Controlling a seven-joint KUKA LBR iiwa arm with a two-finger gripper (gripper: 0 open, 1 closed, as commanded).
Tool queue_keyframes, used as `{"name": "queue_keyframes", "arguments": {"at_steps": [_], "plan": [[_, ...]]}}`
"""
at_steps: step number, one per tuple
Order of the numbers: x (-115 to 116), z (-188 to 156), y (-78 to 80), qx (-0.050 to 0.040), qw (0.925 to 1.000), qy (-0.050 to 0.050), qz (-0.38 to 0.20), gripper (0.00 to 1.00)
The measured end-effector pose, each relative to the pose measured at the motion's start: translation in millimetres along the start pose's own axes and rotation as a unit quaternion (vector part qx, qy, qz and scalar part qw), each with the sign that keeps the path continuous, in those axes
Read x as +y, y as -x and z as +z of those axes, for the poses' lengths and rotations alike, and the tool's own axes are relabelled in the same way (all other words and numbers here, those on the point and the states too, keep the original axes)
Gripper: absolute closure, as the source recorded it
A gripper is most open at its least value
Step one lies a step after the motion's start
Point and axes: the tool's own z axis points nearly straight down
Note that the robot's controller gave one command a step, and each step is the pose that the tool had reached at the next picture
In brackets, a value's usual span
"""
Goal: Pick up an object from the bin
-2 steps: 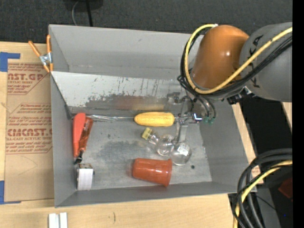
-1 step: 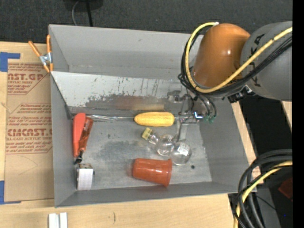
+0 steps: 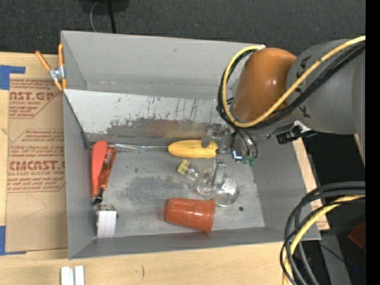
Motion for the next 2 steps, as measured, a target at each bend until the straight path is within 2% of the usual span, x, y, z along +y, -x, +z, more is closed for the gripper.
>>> {"name": "queue_keyframes", "arguments": {"at_steps": [1,2], "plan": [[8,26,6.6,0.0027,0.9924,-0.001,0.123,0.00],[-10,26,-10.0,-0.0003,0.9907,0.000,0.136,0.00]]}}
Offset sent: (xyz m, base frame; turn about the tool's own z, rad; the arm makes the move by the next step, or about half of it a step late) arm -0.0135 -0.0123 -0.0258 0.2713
